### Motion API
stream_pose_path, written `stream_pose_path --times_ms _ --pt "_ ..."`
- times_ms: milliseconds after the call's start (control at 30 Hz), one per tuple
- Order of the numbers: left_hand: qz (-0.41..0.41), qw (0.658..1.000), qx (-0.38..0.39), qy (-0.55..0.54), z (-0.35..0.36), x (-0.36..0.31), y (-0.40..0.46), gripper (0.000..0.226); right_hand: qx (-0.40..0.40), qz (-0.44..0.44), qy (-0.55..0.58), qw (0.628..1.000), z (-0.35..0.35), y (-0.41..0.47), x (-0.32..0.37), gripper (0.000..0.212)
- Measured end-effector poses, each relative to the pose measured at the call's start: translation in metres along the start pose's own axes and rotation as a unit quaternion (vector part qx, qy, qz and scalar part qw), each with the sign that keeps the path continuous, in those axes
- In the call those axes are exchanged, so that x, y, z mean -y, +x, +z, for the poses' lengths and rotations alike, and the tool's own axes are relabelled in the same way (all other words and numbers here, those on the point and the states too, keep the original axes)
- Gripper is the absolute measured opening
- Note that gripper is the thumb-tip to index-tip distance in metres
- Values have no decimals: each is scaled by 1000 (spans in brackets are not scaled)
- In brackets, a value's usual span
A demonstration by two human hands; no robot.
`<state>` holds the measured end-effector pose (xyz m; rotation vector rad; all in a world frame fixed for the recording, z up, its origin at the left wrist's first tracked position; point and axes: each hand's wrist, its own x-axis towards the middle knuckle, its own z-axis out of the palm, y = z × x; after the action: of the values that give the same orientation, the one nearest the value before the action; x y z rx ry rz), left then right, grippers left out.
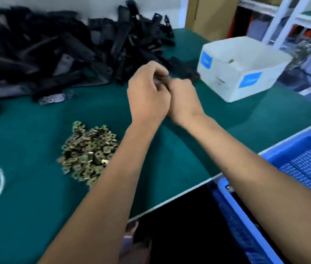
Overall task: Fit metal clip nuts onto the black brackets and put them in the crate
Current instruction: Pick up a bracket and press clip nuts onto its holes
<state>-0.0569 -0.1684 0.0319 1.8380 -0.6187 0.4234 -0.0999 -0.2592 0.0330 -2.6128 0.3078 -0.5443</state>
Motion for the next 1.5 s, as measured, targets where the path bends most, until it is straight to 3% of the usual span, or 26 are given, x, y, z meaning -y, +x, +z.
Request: stream_pose_path --times_ms 133,333,467,600,800,933,1033,1100,1200,1300,1367,1500 --pt "-71 994 -69 50 -85 64 9 37 79 -123 -40 988 60 23 72 15" --pt "-140 967 -148 150 -169 133 5 31 109 -219 -94 965 139 57 150 29" --pt "-233 941 -221 106 -177 152 10 28 169 -231 -146 947 167 76 172 55" --pt "-273 929 -234 89 -179 157 14 25 167 -215 -130 953 174 88 178 60" --pt "-304 922 -236 43 -173 160 17 8 110 -216 -51 969 152 91 159 46" --pt "-356 890 -207 -194 -170 156 22 15 -40 -165 76 983 130 97 148 35" --pt "-394 841 -102 -356 -170 144 21 45 -102 -155 214 959 114 97 144 24" --pt "-395 803 -7 -446 -174 138 20 71 -49 -174 293 939 106 88 140 18" --pt "-383 779 -1 -497 -179 130 18 80 66 -180 350 917 104 73 126 21" --pt "-389 781 -61 -484 -181 130 17 32 115 -163 372 906 106 64 109 28" --pt "-402 786 -63 -466 -181 131 18 16 138 -167 359 908 107 59 100 30" --pt "-427 823 -32 -374 -180 131 18 55 157 -182 324 915 110 51 88 24"
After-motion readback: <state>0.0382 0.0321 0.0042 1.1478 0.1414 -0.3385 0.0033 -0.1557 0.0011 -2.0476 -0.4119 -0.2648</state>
